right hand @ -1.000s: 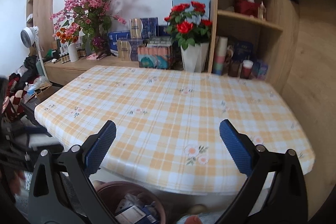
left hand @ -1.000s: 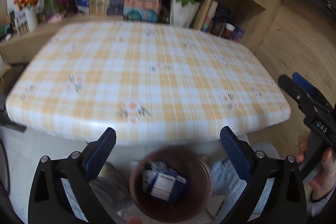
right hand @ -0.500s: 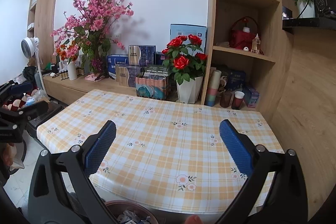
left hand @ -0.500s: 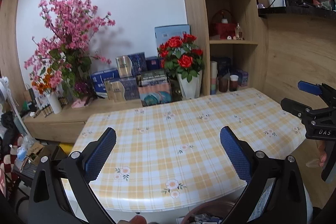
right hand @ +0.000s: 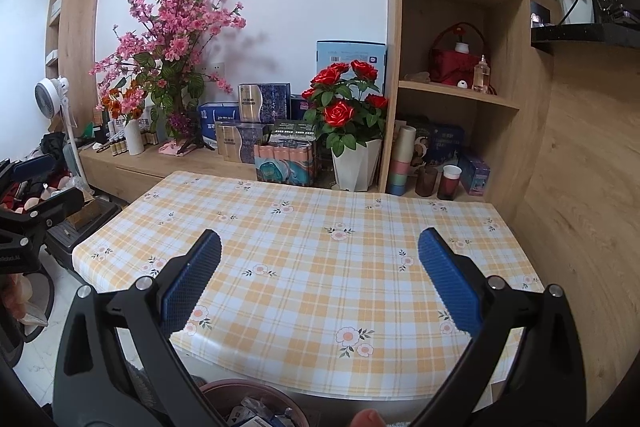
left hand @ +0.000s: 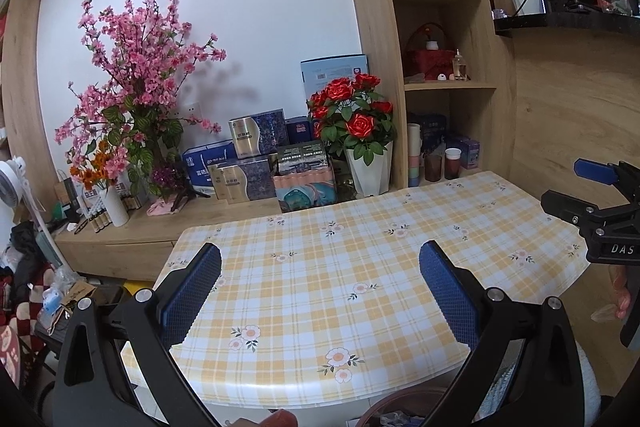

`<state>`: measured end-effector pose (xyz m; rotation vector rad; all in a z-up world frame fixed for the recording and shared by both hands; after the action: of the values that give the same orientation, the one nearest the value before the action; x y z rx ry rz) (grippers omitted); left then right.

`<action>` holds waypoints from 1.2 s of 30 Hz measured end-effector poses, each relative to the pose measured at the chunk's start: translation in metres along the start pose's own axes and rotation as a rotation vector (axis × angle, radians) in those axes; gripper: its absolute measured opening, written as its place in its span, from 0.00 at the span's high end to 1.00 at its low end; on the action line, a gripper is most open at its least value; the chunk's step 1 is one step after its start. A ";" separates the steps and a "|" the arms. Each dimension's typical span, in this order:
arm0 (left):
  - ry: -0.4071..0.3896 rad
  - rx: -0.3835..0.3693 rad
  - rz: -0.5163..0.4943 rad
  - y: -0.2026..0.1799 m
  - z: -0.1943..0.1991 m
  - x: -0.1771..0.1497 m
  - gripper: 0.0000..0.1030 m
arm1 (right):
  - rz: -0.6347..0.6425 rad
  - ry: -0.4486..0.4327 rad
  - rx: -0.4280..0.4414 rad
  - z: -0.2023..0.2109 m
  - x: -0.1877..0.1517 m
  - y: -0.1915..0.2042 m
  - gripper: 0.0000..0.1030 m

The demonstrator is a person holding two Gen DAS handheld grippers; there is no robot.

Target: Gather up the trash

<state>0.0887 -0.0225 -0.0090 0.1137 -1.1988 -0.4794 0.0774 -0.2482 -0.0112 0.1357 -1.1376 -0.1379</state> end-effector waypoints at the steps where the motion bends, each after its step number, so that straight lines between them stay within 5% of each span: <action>1: 0.003 0.004 -0.001 0.000 0.000 0.000 0.06 | -0.003 0.001 0.000 0.000 0.000 0.000 0.06; 36: 0.003 0.027 -0.005 0.007 0.003 0.005 0.06 | -0.015 0.013 -0.007 -0.004 -0.003 -0.003 0.06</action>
<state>0.0896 -0.0182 -0.0013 0.1402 -1.2023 -0.4675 0.0794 -0.2503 -0.0161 0.1383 -1.1232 -0.1545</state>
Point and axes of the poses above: each gripper's, at about its wrist camera, not at the fingertips, and z roughly against the way its jaws point, y to its left, x to its top, the point moved 7 cm from there along -z, roughly the way its jaws point, and after that the axes turned 12 degrees about -z, right-handed, at the moved point
